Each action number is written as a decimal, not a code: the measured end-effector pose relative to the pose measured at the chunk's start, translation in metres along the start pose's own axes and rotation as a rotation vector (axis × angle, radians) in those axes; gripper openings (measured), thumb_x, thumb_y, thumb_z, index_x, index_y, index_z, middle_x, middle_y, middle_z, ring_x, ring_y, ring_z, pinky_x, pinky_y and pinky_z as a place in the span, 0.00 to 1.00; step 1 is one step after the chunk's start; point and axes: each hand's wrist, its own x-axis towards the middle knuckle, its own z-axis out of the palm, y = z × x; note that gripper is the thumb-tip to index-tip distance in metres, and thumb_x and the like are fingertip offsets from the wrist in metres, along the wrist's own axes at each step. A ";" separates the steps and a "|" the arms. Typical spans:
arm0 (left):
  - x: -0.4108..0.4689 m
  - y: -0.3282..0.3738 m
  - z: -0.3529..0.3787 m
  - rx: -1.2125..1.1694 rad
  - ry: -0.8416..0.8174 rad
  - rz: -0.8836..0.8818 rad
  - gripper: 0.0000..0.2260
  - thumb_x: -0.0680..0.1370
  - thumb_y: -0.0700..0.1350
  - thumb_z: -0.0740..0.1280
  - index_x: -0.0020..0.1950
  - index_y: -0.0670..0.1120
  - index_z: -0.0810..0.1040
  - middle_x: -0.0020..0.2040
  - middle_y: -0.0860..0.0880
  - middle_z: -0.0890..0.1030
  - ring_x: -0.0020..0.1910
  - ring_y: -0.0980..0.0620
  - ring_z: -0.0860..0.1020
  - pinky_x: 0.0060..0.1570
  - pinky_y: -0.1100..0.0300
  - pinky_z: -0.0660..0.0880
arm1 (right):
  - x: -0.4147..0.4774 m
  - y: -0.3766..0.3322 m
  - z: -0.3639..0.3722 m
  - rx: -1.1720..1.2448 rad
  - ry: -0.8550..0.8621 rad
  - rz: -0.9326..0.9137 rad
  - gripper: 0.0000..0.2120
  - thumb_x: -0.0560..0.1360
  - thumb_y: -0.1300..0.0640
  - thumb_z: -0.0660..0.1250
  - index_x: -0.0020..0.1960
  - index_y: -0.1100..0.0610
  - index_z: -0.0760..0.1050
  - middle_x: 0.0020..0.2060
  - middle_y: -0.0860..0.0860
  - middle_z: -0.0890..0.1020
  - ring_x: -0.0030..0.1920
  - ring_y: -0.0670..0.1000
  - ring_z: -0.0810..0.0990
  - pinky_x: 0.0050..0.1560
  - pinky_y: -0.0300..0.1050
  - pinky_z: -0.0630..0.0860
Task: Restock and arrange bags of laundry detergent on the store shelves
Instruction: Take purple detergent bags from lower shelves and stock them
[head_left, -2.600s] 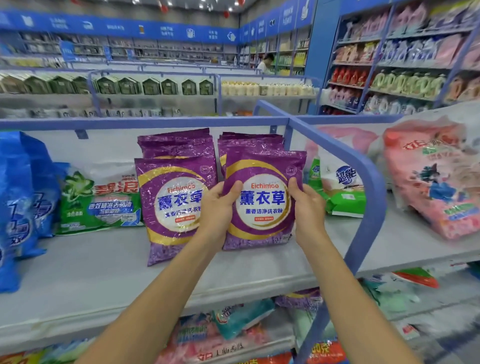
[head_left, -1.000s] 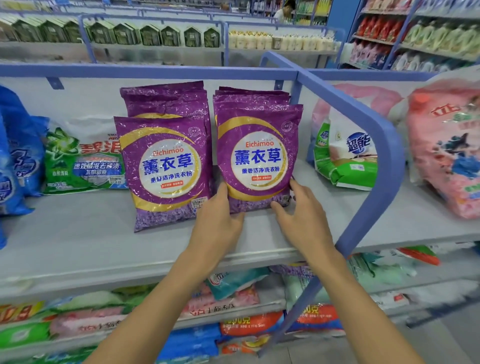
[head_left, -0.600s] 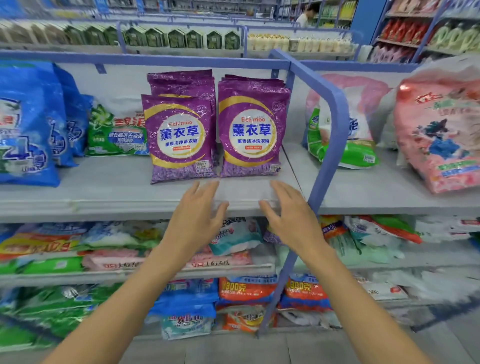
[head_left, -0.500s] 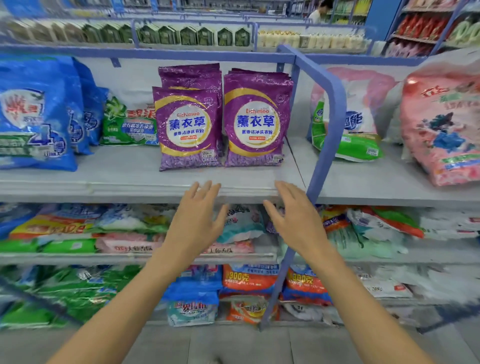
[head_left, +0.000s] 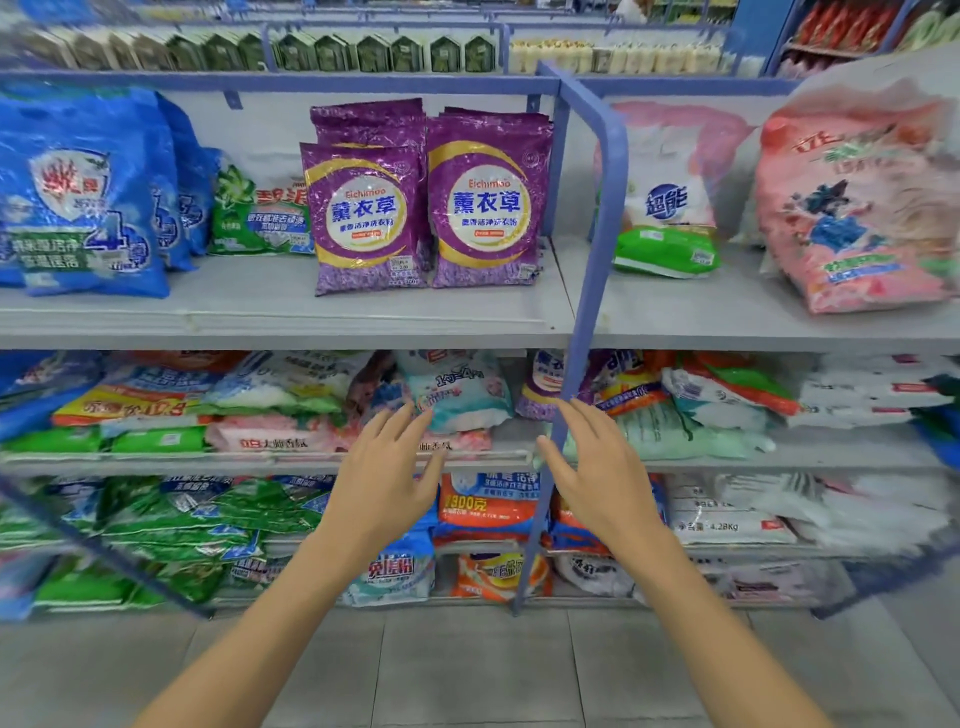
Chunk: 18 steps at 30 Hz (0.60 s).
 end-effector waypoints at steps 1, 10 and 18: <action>-0.002 0.002 0.001 -0.008 -0.005 0.002 0.27 0.83 0.56 0.61 0.80 0.47 0.65 0.80 0.46 0.65 0.80 0.44 0.60 0.78 0.49 0.58 | -0.004 0.002 -0.001 0.001 -0.004 0.017 0.29 0.83 0.42 0.60 0.80 0.55 0.64 0.78 0.51 0.67 0.79 0.52 0.62 0.79 0.52 0.61; -0.013 0.001 0.014 -0.103 -0.057 0.024 0.26 0.84 0.55 0.61 0.79 0.47 0.65 0.79 0.47 0.65 0.79 0.47 0.60 0.77 0.55 0.55 | -0.032 0.001 0.004 0.001 -0.039 0.167 0.30 0.83 0.40 0.58 0.79 0.54 0.63 0.77 0.49 0.67 0.78 0.50 0.62 0.77 0.48 0.61; -0.008 0.008 0.043 -0.159 -0.102 0.040 0.25 0.84 0.55 0.61 0.79 0.47 0.65 0.80 0.48 0.65 0.79 0.48 0.60 0.77 0.57 0.56 | -0.038 0.016 0.017 0.035 -0.038 0.305 0.30 0.83 0.39 0.58 0.80 0.54 0.62 0.78 0.50 0.67 0.78 0.51 0.62 0.76 0.50 0.63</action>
